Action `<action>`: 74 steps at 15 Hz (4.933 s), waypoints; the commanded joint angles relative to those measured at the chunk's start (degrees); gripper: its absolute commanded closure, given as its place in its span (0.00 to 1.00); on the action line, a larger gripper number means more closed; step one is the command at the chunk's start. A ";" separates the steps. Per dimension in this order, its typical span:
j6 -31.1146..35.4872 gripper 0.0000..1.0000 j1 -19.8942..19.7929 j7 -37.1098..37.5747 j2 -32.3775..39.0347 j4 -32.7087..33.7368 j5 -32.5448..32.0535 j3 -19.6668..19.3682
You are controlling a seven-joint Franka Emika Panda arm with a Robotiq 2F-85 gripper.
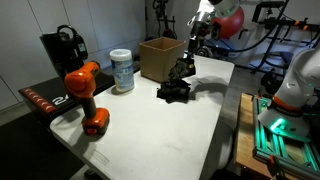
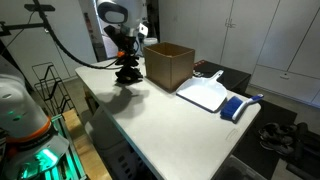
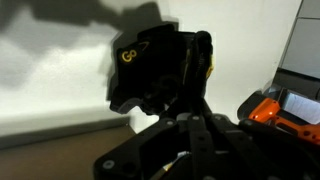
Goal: Move the gloves to the right one by one
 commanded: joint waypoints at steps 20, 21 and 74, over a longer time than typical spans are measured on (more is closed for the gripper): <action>11.23 0.99 -6.37 -10.79 -8.11 -15.49 -15.23 -14.45; 9.43 0.99 -7.71 -6.70 -6.17 -15.23 -18.35 -13.74; 15.87 0.30 9.19 26.06 10.83 0.97 -36.42 12.48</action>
